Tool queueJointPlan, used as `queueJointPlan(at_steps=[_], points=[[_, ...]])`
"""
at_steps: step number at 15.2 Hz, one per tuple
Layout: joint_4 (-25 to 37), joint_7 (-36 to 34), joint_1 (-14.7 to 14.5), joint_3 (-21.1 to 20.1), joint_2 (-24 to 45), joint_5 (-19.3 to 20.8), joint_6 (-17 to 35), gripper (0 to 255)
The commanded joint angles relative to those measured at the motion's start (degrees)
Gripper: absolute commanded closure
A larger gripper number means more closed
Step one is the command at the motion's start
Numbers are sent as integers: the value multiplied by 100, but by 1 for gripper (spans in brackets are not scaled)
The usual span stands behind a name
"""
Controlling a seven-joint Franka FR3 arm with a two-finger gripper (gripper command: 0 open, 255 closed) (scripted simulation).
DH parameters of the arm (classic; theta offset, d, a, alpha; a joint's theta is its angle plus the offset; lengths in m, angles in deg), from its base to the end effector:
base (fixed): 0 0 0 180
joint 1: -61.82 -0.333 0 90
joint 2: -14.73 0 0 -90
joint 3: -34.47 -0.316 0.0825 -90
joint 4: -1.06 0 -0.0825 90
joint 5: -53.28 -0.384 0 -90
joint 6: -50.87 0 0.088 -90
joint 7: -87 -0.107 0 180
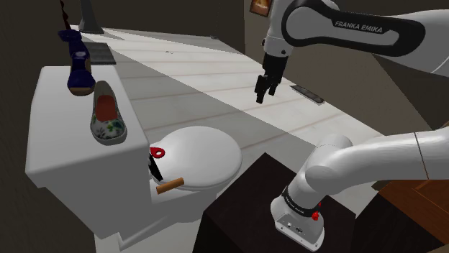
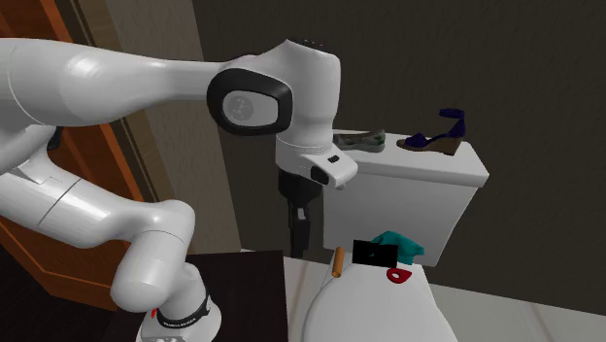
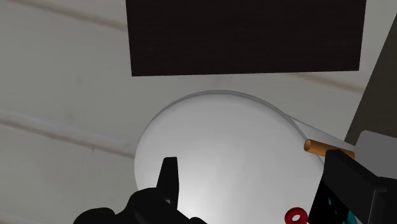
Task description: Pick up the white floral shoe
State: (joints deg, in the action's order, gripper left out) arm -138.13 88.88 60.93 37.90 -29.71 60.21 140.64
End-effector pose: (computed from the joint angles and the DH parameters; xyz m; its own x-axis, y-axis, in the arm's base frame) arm 0.3051 -0.0305 0.5523 0.9959 0.0088 -0.0901 0.0156 -0.9970 0.0756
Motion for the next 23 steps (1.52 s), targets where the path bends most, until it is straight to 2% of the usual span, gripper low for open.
queueJointPlan(at_steps=[1, 7, 13, 18, 23], points=[[0, 0, 0, 0, 0, 0, 0, 0], [289, -840, -277, -620, 560, -599, 293, 0], [811, -1637, -487, -1196, 1310, -1037, 605, 0], [1423, -2289, -610, -1642, 2048, -1243, 833, 0], [2197, -2954, -711, -2054, 2878, -1279, 999, 0]])
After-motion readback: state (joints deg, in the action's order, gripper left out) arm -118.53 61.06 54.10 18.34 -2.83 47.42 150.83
